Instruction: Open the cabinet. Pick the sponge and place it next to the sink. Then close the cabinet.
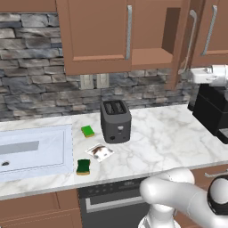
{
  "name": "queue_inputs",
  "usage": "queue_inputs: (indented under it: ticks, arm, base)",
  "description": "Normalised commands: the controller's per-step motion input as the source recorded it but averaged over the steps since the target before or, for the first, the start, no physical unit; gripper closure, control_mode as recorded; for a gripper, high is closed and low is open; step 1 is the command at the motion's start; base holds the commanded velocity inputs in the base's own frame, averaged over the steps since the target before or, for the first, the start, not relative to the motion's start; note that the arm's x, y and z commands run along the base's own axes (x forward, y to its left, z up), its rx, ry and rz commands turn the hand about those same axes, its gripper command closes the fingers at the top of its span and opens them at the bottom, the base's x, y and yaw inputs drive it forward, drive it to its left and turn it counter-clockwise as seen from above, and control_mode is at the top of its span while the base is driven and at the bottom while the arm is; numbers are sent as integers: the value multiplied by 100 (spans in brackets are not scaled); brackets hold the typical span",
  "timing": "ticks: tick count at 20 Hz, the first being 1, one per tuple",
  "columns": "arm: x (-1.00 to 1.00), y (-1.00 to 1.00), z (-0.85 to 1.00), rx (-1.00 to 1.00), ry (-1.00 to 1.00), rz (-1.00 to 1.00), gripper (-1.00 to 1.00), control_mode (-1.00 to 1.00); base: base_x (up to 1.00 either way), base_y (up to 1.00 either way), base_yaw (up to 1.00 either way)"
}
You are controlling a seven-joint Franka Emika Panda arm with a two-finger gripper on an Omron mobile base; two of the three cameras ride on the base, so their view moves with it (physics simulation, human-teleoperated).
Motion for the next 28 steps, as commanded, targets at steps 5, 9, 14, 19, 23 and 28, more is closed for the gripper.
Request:
queue_inputs:
  ticks: [5,9,14,19,23,28]
  arm:
    - [37,66,0,0,0,-18,-100,-100]
    - [37,61,0,-2,0,-19,-100,-100]
    - [37,51,0,-2,0,-20,-100,-100]
    - [44,40,0,-2,0,-22,-100,-100]
    - [43,33,0,0,0,-20,-100,-100]
    - [40,36,0,0,0,-14,-100,-100]
  base:
    - [0,0,0]
    - [0,0,0]
    - [0,0,0]
    - [0,0,0]
    - [0,0,0]
    - [0,0,0]
